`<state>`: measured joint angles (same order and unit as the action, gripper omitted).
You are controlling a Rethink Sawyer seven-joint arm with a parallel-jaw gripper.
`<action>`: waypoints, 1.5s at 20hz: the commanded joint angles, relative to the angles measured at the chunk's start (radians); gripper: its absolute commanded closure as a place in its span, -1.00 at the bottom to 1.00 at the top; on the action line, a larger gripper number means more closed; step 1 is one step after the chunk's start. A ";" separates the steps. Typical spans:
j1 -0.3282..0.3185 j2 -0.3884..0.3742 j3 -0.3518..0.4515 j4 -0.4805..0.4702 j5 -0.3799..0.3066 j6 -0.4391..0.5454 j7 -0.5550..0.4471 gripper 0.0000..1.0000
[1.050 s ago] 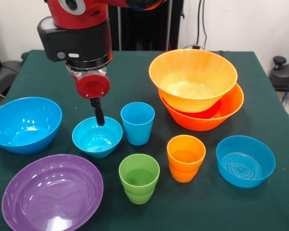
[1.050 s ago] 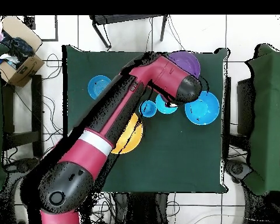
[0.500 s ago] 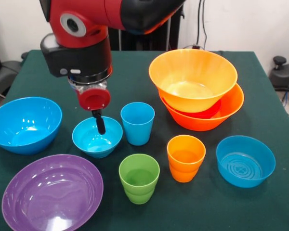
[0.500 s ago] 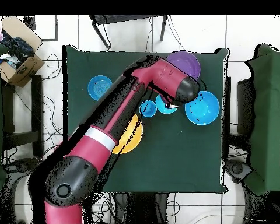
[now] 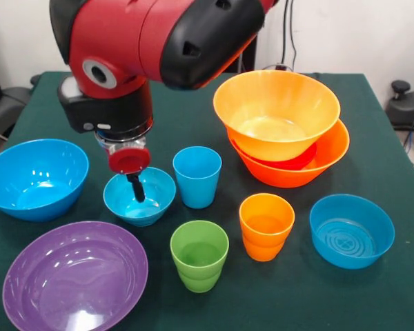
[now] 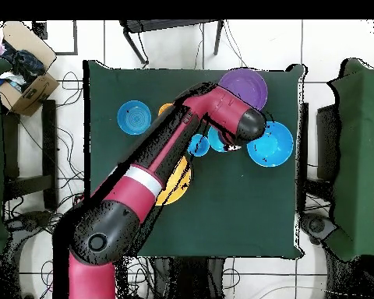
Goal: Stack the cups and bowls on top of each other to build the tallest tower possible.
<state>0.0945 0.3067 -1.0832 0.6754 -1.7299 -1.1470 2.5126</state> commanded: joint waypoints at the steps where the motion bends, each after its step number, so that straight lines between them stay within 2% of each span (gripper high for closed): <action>1: -0.019 0.044 0.138 -0.079 0.049 0.105 -0.090 -1.00; 21: -0.013 0.035 0.117 -0.050 0.053 0.102 -0.118 -1.00; 30: 0.015 -0.054 0.109 0.017 0.052 0.040 -0.155 -1.00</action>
<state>0.0936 0.3269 -1.0831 0.6731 -1.7179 -1.1470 2.5126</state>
